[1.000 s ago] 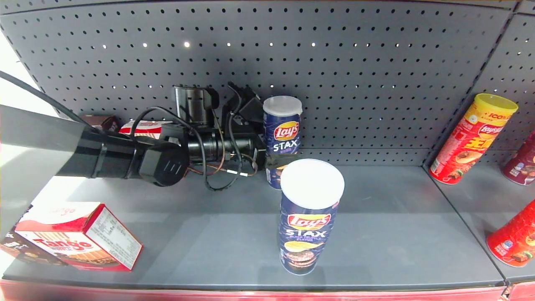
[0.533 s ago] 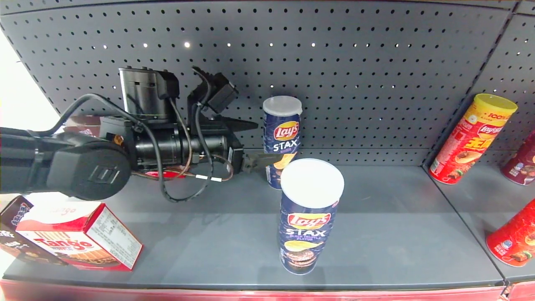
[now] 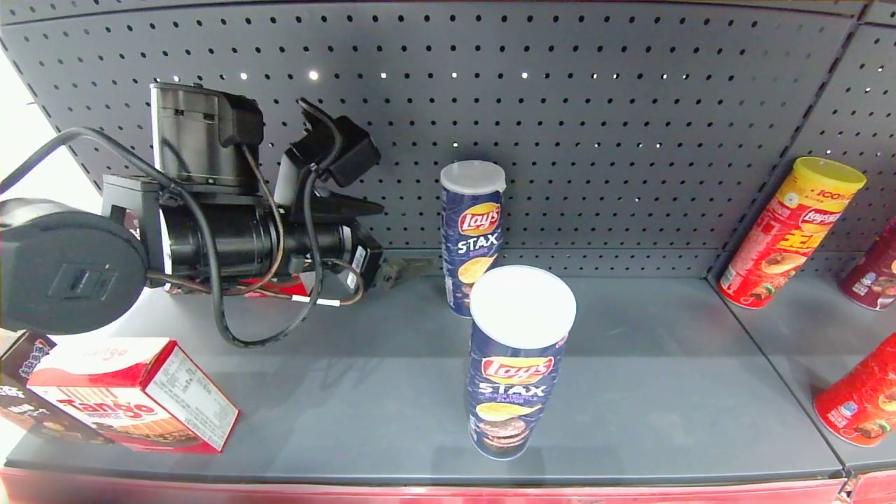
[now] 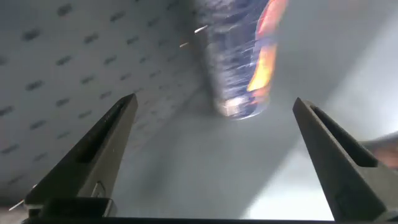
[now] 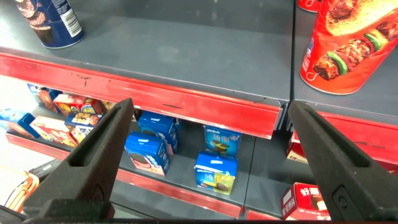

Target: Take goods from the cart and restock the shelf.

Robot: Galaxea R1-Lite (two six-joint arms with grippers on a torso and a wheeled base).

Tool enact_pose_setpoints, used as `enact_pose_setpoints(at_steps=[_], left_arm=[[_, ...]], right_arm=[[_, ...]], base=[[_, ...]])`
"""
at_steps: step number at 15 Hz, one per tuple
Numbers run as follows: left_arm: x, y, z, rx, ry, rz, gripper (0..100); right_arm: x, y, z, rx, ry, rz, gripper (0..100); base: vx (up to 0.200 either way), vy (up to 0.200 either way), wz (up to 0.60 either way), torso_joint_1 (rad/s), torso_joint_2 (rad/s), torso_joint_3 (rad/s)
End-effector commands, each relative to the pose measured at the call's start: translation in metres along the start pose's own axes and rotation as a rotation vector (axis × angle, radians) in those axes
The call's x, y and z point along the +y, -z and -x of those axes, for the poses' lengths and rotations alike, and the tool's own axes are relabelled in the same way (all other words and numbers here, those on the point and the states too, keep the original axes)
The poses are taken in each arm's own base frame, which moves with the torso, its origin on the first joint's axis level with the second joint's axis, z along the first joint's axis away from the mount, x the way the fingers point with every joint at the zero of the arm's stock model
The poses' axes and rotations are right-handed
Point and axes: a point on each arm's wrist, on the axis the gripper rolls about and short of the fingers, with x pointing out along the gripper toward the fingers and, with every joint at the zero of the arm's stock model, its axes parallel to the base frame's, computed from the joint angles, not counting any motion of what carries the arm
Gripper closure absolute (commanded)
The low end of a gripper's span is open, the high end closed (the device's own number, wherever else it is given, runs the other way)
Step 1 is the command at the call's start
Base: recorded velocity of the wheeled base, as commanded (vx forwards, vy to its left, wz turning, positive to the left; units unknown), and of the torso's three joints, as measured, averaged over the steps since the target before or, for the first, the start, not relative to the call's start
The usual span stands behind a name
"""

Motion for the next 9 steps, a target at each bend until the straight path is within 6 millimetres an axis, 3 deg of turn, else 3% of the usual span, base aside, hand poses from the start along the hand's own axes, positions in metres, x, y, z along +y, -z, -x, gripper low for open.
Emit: enact_pose_setpoints(at_steps=[1,5,9], left_arm=[[-0.004,0.007,-0.012,0.046,-0.036,-0.017,0],[-0.006,0.016,-0.033,0.101,-0.08,-0.018,0],[0.0,0.013,-0.05,0.093,-0.111,-0.018,0]], right_arm=[[0.0,0.0,0.0,0.001,0.0,0.0,0],[0.0,0.0,0.0,0.001,0.0,0.0,0],[0.0,0.0,0.0,0.001,0.0,0.0,0]], base=[[0.0,0.0,0.0,0.0,0.0,0.0],[0.0,0.0,0.0,0.0,0.0,0.0],[0.0,0.0,0.0,0.0,0.0,0.0]])
